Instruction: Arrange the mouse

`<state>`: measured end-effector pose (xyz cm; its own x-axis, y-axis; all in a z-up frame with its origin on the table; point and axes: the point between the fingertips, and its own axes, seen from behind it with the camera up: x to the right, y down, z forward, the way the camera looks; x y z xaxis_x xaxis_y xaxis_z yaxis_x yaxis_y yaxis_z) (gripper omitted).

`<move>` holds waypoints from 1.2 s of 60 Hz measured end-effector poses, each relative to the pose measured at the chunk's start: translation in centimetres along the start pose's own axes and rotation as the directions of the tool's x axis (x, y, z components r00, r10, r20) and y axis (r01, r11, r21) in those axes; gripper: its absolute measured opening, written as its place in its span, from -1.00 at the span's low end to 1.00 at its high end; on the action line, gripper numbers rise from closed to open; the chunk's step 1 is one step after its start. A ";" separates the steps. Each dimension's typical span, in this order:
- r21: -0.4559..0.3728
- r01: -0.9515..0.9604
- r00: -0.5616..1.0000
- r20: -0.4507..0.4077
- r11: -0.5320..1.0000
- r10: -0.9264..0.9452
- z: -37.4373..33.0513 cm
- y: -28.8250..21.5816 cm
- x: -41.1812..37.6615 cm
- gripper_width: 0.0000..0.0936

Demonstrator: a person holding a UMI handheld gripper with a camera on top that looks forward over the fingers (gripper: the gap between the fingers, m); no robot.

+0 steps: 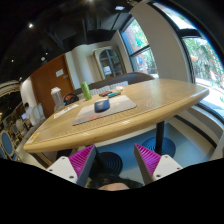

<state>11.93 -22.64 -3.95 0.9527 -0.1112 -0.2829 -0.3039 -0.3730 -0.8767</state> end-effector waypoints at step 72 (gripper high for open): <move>-0.138 -0.172 0.973 -0.181 0.975 0.146 8.1 12.2 -0.6 -0.94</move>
<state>7.56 -19.64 -17.67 0.8839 -0.3292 -0.3323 -0.4588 -0.4722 -0.7527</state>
